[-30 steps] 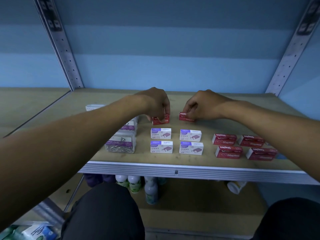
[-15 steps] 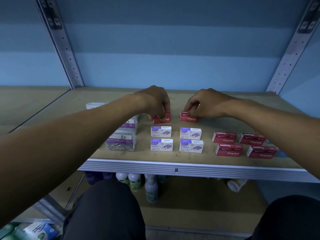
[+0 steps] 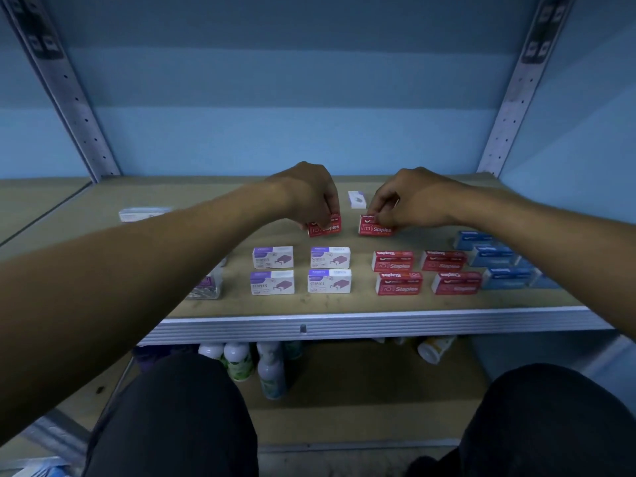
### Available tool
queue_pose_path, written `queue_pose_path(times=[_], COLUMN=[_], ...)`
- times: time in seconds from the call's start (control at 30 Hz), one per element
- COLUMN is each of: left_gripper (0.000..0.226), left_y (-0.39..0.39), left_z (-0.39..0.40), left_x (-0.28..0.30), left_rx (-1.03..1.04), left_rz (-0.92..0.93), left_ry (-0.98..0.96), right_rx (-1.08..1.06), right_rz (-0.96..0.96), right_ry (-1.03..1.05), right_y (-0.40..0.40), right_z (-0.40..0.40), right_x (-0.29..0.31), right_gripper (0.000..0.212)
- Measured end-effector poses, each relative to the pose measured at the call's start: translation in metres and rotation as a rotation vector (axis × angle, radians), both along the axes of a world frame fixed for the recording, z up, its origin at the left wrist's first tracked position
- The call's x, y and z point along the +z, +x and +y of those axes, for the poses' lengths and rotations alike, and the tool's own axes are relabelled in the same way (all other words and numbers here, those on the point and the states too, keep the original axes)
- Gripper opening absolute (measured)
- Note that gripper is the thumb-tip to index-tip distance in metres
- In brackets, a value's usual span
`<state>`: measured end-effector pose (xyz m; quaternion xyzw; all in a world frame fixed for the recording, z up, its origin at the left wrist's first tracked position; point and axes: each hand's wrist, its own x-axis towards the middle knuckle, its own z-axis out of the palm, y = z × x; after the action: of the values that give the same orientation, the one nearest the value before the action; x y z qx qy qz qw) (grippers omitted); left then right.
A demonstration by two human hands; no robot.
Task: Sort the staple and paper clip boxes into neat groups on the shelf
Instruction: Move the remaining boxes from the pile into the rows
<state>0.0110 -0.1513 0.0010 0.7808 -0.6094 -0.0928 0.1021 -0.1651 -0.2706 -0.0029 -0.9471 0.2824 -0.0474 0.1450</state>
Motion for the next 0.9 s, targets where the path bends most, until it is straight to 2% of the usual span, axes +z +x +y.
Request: queue_pose_path(times=[0.4, 0.9], left_gripper=[0.018, 0.016], left_y=[-0.068, -0.074], left_z=[-0.039, -0.037], left_x=[-0.002, -0.003], left_rx=[-0.147, -0.154], left_rz=[0.009, 0.032], left_ry=[-0.026, 0.050], right_rx=[-0.067, -0.040], right_rz=[0.066, 0.087], right_ry=[-0.108, -0.071], right_y=[-0.074, -0.072], right_z=[-0.016, -0.016], right_x=[0.006, -0.001], right_gripper=[0.016, 0.016])
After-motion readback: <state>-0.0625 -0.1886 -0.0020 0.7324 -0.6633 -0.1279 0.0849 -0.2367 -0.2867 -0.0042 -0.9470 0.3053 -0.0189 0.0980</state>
